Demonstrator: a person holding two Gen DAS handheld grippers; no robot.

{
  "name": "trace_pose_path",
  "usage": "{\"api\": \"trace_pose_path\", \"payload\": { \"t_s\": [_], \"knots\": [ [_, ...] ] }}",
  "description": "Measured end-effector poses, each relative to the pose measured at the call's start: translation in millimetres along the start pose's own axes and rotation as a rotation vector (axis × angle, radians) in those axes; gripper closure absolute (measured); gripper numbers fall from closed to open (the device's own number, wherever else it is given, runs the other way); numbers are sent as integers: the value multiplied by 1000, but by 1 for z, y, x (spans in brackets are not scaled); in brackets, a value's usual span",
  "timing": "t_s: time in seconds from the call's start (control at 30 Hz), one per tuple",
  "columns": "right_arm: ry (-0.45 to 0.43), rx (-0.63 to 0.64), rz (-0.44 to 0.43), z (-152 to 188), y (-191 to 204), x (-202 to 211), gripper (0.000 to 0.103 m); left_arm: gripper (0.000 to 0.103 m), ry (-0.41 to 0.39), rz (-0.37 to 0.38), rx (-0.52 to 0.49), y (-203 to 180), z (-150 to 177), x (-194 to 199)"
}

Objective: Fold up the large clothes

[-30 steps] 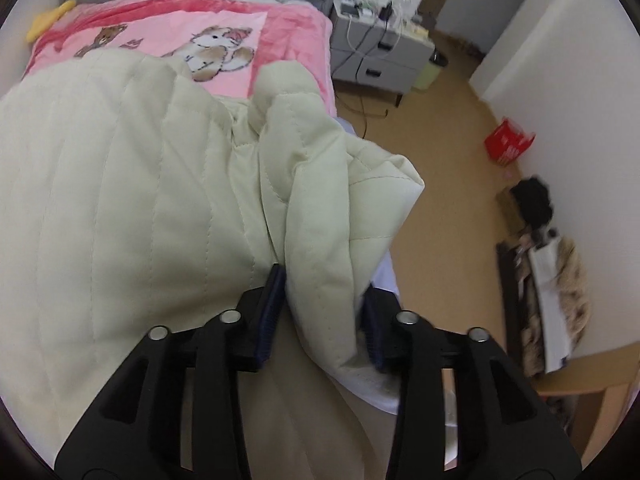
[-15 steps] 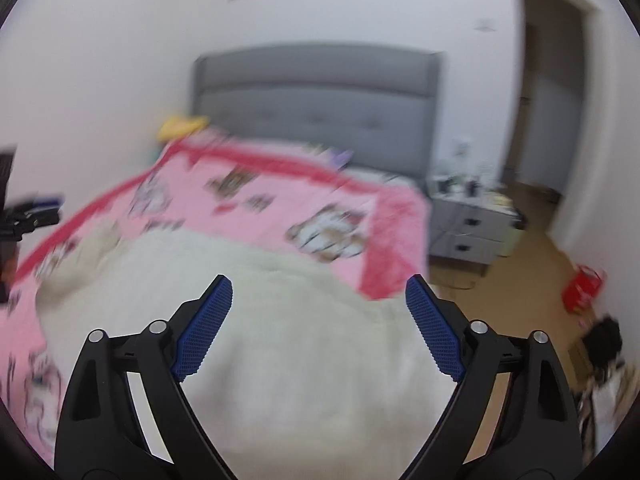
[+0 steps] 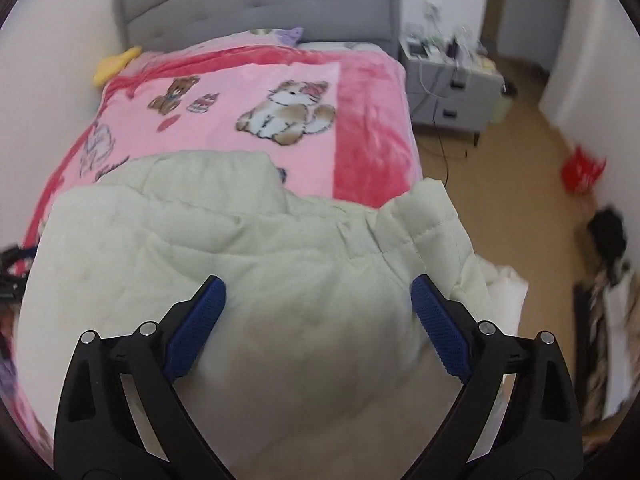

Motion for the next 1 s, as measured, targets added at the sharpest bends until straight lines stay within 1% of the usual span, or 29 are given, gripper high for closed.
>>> {"api": "trace_pose_path", "payload": {
  "t_s": [0.03,0.1,0.13,0.2,0.23,0.3,0.33,0.37,0.4,0.43,0.47,0.5,0.53,0.57,0.6,0.63,0.67,0.7,0.73,0.77,0.8,0.83,0.9,0.93,1.0],
  "knots": [
    [7,-21,-18,7,-2,-5,14,9,-5,20,11,3,3,-4],
    [21,-65,-61,15,-7,-11,14,9,-14,30,11,7,6,-11],
    [10,-86,-75,17,-10,-13,14,9,-25,39,20,8,9,-14],
    [-13,-101,-73,18,-12,-20,14,9,-38,54,46,10,12,-17],
    [-12,-98,-65,21,-11,-25,14,9,-41,45,42,9,14,-19],
    [-9,-85,-51,19,-6,-26,14,9,-40,-7,2,2,15,-17],
    [-26,-75,-61,14,-3,-19,14,9,-67,-43,-43,-3,12,-7],
    [-84,-57,-84,6,0,-4,15,9,-100,-61,-80,-8,9,4],
    [-131,-44,-99,0,0,7,15,10,-138,-58,-118,-14,7,15],
    [-234,-14,-133,-8,1,29,15,10,-182,-35,-160,-21,5,28],
    [-317,0,-139,-15,1,44,15,10,-255,-17,-206,-27,2,47],
    [-353,1,-139,-20,-1,50,16,10,-326,-25,-226,-29,-3,62],
    [-352,-24,-119,-27,-8,51,27,10,-377,-22,-202,-27,-9,74],
    [-314,-62,-114,-32,-14,44,41,10,-386,-9,-156,-23,-14,77],
    [-256,-127,-123,-36,-22,32,47,10,-353,20,-69,-15,-22,73],
    [-216,-164,-118,-36,-26,24,57,10,-310,51,-11,-9,-25,65],
    [-172,-199,-120,-36,-28,14,64,10,-221,90,71,0,-25,47],
    [-155,-210,-103,-35,-28,8,65,10,-151,100,119,7,-23,32],
    [-128,-223,-79,-33,-28,-1,67,10,-83,74,151,15,-19,16],
    [-102,-235,-47,-32,-30,-9,72,10,-45,51,166,21,-16,7],
    [-77,-257,-19,-29,-33,-17,74,10,-16,41,178,25,-11,-3],
    [-43,-298,-4,-25,-39,-26,76,10,-15,36,180,26,-10,-6],
    [-5,-335,13,-15,-49,-37,77,9,-29,7,151,22,-8,-13],
    [19,-326,28,-9,-49,-44,77,9,-28,4,144,20,-6,-16],
    [55,-281,73,0,-48,-55,77,9,-27,29,163,23,1,-20]
  ]
}}
Point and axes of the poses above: each gripper's, at about its wrist camera, not at the fingertips, and x roughly against the way its jaws point, y to its left, z to its underside, the point moved 6 cm from there along -x, roughly the way its jaws point, and after that the axes turned 5 degrees about z, right-handed, at the moved point
